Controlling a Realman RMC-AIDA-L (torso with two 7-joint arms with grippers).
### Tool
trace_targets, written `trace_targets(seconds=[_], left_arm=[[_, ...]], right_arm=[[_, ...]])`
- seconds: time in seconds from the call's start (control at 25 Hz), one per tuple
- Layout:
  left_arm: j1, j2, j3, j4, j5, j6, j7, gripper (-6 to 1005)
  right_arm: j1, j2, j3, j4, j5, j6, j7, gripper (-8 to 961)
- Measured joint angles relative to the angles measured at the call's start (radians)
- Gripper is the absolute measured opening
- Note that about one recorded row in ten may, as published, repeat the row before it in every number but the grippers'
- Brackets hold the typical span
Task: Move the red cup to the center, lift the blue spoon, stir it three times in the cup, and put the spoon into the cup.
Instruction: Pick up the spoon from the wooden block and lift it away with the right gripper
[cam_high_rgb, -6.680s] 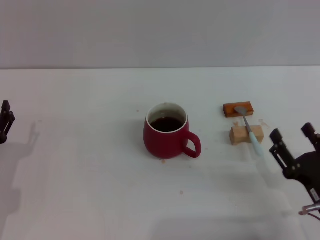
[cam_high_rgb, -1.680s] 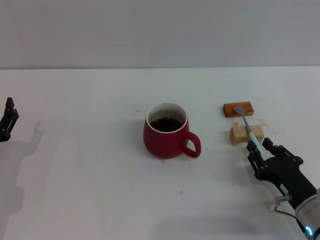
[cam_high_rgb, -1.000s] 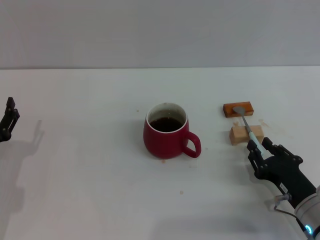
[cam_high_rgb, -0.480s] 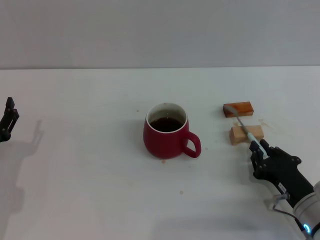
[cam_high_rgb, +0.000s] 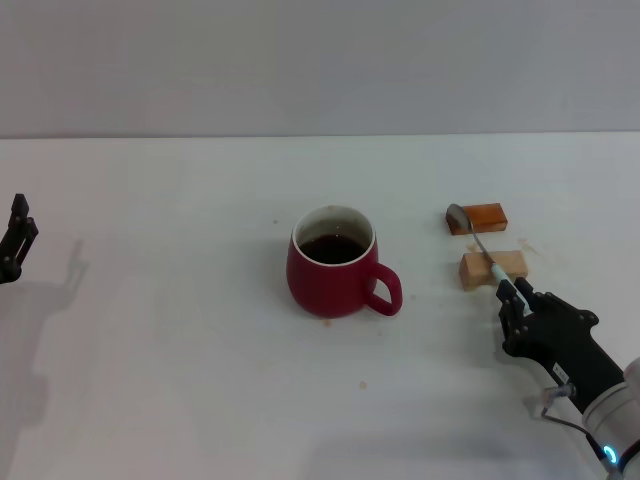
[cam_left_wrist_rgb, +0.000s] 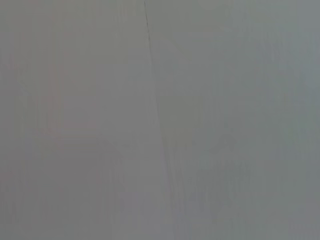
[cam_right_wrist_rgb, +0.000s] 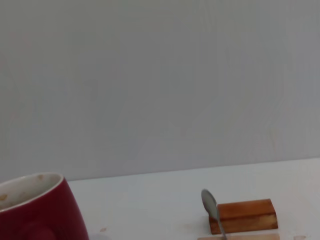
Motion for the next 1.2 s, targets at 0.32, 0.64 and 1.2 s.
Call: trace_targets(seconds=[0.32, 0.64, 1.2], left_arm=[[0.001, 0.0, 0.0, -0.001, 0.0, 0.001, 0.0, 833], [-0.002, 0.0, 0.003, -0.001, 0.0, 0.001, 0.0, 833], [-0.009, 0.0, 0.003, -0.001, 0.0, 0.001, 0.0, 834]], right_arm=[[-0.012, -0.001, -0.001, 0.011, -0.003, -0.039, -0.012, 134], [-0.015, -0.002, 0.0, 0.014, -0.001, -0.065, -0.02, 133], [-0.05, -0.048, 0.009, 0.2, -0.001, -0.1, -0.149, 133]])
